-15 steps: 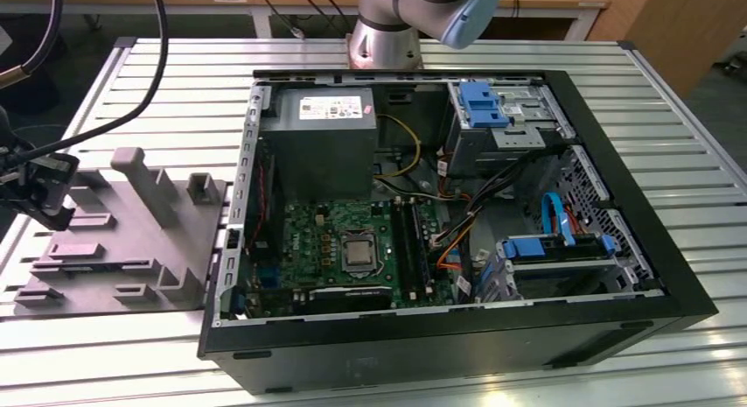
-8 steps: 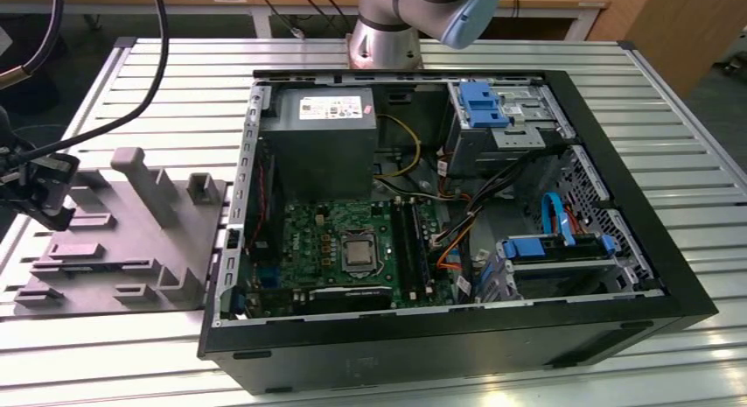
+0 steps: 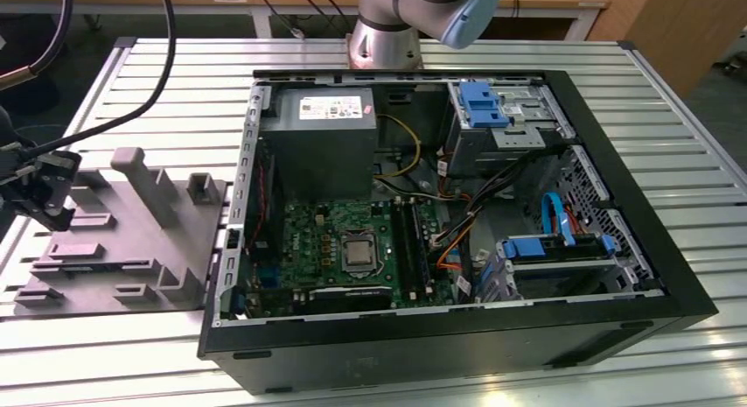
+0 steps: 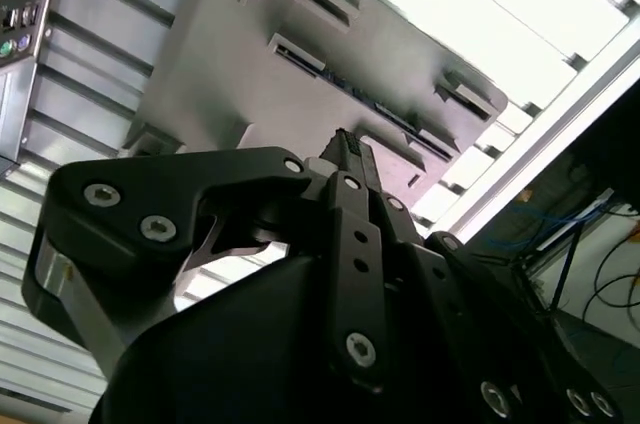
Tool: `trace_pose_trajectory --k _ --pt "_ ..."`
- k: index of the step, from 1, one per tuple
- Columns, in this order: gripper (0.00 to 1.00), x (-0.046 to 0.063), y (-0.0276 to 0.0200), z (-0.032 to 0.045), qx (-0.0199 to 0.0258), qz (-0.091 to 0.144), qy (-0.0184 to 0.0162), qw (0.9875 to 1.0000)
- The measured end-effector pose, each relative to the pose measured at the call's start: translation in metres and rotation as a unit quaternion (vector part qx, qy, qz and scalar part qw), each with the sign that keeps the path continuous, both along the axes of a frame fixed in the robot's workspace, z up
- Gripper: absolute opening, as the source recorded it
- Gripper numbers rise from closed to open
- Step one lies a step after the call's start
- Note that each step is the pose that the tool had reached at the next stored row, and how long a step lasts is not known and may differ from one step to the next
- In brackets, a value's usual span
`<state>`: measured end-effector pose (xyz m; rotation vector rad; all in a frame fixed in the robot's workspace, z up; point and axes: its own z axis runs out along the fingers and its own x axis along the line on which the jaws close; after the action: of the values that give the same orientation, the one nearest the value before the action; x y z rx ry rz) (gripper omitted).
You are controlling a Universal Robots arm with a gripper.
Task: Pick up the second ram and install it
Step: 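Pick up the second ram and move it above second insertion slot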
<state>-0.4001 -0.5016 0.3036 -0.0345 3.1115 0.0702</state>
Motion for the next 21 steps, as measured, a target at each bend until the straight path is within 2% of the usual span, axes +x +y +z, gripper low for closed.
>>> trace_pose_trajectory --k 3,5,8,11,13,16,18,21 --pt "0.10 0.0000 0.0000 -0.0012 0.0000 0.027 0.0000 0.9996" --pt "0.10 0.0000 0.0000 -0.0020 0.0000 0.045 0.0000 0.9990" --pt "0.10 0.0000 0.0000 -0.0032 0.0000 0.073 0.0000 0.9974" --pt "0.10 0.0000 0.0000 -0.0044 0.0000 0.100 0.0000 0.9950" --pt "0.10 0.0000 0.0000 -0.0052 0.0000 0.118 0.0000 0.9930" --pt "0.10 0.0000 0.0000 -0.0065 0.0000 0.145 0.0000 0.9894" --pt "0.10 0.0000 0.0000 -0.0073 0.0000 0.163 0.0000 0.9867" --pt "0.10 0.0000 0.0000 -0.0086 0.0000 0.190 0.0000 0.9818"
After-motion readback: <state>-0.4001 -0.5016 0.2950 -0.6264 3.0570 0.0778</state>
